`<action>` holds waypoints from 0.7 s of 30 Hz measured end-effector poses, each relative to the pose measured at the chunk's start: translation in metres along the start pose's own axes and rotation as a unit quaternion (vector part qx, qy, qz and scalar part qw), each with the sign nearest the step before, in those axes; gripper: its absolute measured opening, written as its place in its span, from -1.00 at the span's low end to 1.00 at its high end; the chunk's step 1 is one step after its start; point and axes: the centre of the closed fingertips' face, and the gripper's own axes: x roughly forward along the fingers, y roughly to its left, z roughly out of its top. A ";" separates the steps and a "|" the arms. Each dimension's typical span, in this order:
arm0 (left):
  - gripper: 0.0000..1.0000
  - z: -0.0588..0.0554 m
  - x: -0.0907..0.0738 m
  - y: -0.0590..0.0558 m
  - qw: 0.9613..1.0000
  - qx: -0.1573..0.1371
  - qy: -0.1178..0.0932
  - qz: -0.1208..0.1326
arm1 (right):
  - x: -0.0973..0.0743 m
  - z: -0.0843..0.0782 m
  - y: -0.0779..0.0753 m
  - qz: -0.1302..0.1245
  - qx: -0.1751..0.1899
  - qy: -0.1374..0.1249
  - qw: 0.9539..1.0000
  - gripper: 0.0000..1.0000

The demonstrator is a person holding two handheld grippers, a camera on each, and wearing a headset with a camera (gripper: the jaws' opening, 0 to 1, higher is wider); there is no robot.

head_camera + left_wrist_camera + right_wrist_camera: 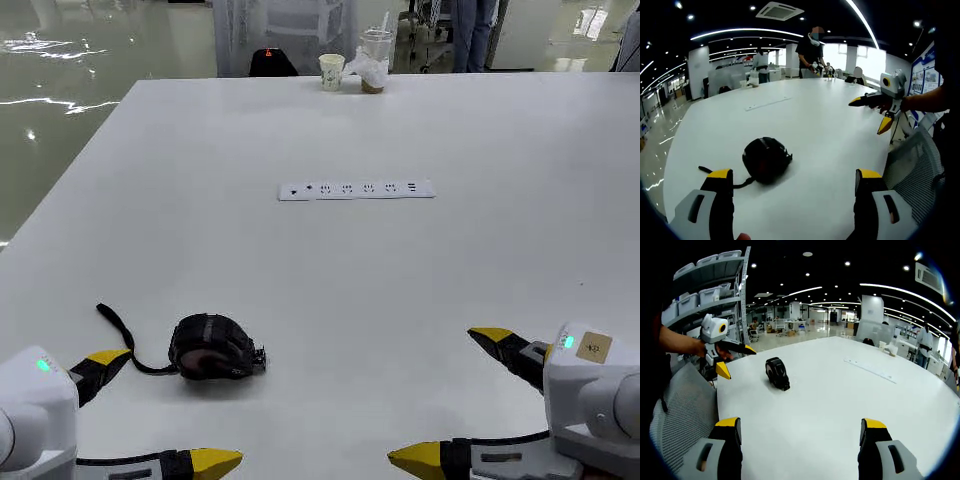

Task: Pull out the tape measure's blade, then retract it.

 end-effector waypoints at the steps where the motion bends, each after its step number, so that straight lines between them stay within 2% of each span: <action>1: 0.98 0.000 0.000 0.001 1.000 0.002 0.001 -0.001 | 0.001 0.000 -0.001 0.003 -0.002 0.001 1.000 0.98; 5: 0.98 0.001 0.002 0.005 1.000 0.005 0.005 -0.004 | 0.005 -0.001 -0.004 0.010 -0.011 0.007 1.000 0.98; 8: 0.98 0.000 0.004 0.008 1.000 0.009 0.010 -0.009 | 0.007 0.000 -0.006 0.018 -0.014 0.009 1.000 0.90; 21: 0.98 0.002 0.015 0.017 0.999 0.029 0.026 -0.034 | 0.019 -0.003 -0.011 0.044 -0.040 0.026 0.998 0.91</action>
